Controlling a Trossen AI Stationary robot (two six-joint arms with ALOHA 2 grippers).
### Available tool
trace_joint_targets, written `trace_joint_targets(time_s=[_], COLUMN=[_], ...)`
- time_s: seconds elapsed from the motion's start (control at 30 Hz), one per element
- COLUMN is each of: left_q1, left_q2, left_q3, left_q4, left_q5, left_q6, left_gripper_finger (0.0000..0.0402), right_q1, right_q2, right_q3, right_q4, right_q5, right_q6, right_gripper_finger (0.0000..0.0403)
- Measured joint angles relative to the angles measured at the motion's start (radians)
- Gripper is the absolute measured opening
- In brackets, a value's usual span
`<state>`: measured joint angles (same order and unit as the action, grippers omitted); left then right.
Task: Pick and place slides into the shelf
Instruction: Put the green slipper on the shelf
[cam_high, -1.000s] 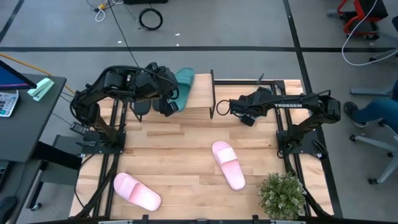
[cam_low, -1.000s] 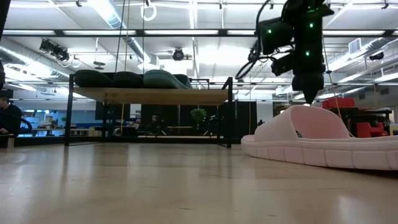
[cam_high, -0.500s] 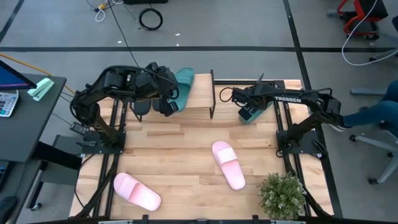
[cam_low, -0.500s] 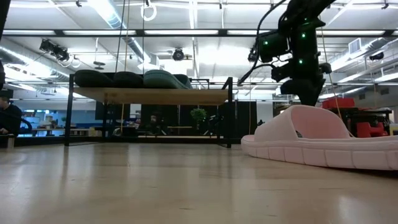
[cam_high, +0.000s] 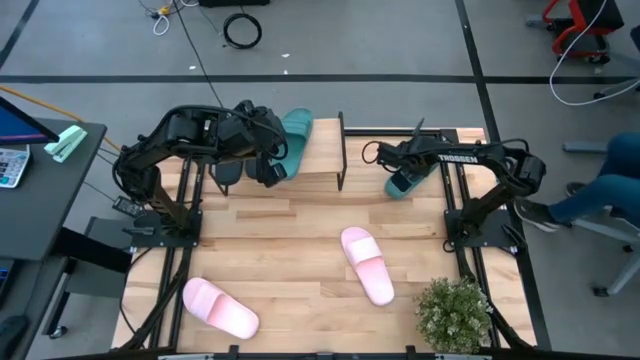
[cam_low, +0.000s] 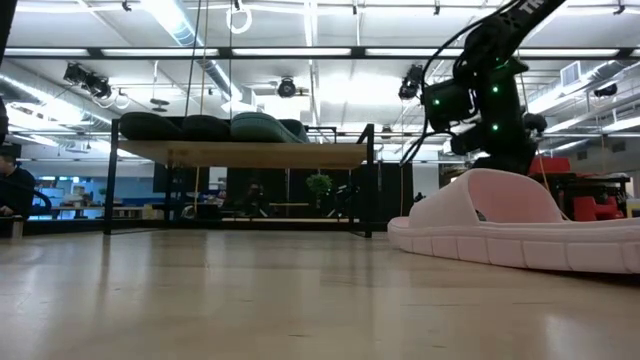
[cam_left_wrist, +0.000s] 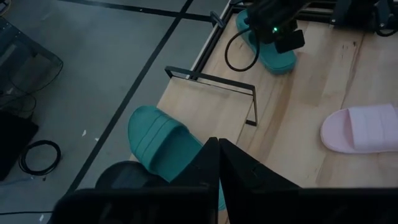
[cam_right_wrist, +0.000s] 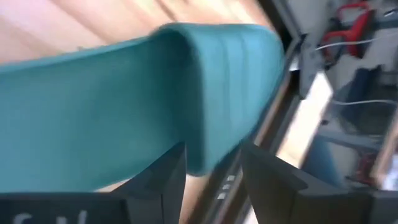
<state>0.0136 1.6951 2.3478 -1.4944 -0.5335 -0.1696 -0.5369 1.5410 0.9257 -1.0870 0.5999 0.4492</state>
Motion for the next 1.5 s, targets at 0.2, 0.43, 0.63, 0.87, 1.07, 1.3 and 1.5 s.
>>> trace_joint_targets(time_s=[0.2, 0.43, 0.63, 0.87, 1.07, 1.3, 1.5], left_q1=[0.000, 0.000, 0.000, 0.000, 0.000, 0.000, 0.000], left_q2=[0.000, 0.000, 0.000, 0.000, 0.000, 0.000, 0.000], left_q3=[0.000, 0.000, 0.000, 0.000, 0.000, 0.000, 0.000], left_q4=[0.000, 0.000, 0.000, 0.000, 0.000, 0.000, 0.000], left_q5=[0.000, 0.000, 0.000, 0.000, 0.000, 0.000, 0.000], left_q6=[-0.001, -0.001, 0.000, 0.000, 0.001, 0.001, 0.001], left_gripper_finger=[0.0020, 0.0009, 0.0019, 0.0020, 0.0010, 0.0016, 0.0026], right_q1=[-0.003, -0.024, -0.051, -0.078, -0.085, -0.130, -0.144], right_q2=[0.000, 0.003, 0.003, 0.003, 0.003, 0.003, 0.003], right_q3=[0.000, 0.000, -0.019, -0.122, -0.119, -0.119, -0.117], right_q4=[0.087, 0.109, 0.126, 0.207, 0.236, 0.317, 0.322], right_q5=[-0.003, 0.058, 0.019, 0.080, 0.121, 0.007, -0.005], right_q6=[-0.023, -0.049, -0.038, -0.093, -0.144, -0.183, -0.259], right_gripper_finger=[0.0160, 0.0160, 0.0160, 0.0160, 0.0158, 0.0085, 0.0016])
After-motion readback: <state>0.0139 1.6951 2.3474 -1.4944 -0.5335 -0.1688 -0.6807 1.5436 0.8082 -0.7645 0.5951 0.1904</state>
